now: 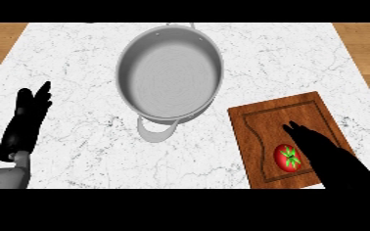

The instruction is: Pick the tomato from the cutting board and place it in the pot

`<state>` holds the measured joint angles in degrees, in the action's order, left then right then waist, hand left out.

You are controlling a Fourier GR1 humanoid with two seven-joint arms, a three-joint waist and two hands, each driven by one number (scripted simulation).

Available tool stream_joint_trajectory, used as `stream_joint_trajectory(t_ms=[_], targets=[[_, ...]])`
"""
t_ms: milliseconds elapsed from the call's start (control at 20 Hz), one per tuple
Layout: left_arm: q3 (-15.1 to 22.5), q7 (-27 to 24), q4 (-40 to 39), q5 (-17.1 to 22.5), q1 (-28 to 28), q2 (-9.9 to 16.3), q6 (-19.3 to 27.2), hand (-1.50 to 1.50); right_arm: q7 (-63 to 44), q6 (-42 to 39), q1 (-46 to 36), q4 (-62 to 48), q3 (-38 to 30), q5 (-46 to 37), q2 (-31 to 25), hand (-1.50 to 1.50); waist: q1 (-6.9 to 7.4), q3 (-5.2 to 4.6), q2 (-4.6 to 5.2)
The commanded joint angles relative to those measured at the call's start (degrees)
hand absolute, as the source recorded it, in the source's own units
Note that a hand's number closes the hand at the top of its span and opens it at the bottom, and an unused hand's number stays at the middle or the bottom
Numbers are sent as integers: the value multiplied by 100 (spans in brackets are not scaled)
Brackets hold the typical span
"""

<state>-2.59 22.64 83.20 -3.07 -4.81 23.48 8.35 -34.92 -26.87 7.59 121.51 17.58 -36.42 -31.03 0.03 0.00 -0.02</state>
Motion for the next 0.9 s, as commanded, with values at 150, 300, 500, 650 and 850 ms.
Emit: stream_joint_trajectory(t_ms=[150, 300, 500, 650, 850], targets=[[-116, -18, -110, -227, -28, -230, -121, 0, 742, 490, 362, -398, 186, -934, 354, -150, -23, 2, -2], [-357, -73, 21, -145, 41, -143, -298, 0, 357, -417, -438, -421, -281, -508, 417, -150, 5, 0, 1], [-181, -124, 114, -357, 245, -434, -252, 0, 528, -126, -547, -1247, -91, -956, 796, -150, 12, 1, 0], [-378, -238, -327, -420, -179, -379, -298, 0, 692, -244, -255, -1237, -297, -992, 657, -150, -15, 0, 1], [-437, -108, 51, -457, 51, -488, -331, 0, 650, -302, -666, -1697, -141, -1243, 1084, -150, 10, 0, 1]])
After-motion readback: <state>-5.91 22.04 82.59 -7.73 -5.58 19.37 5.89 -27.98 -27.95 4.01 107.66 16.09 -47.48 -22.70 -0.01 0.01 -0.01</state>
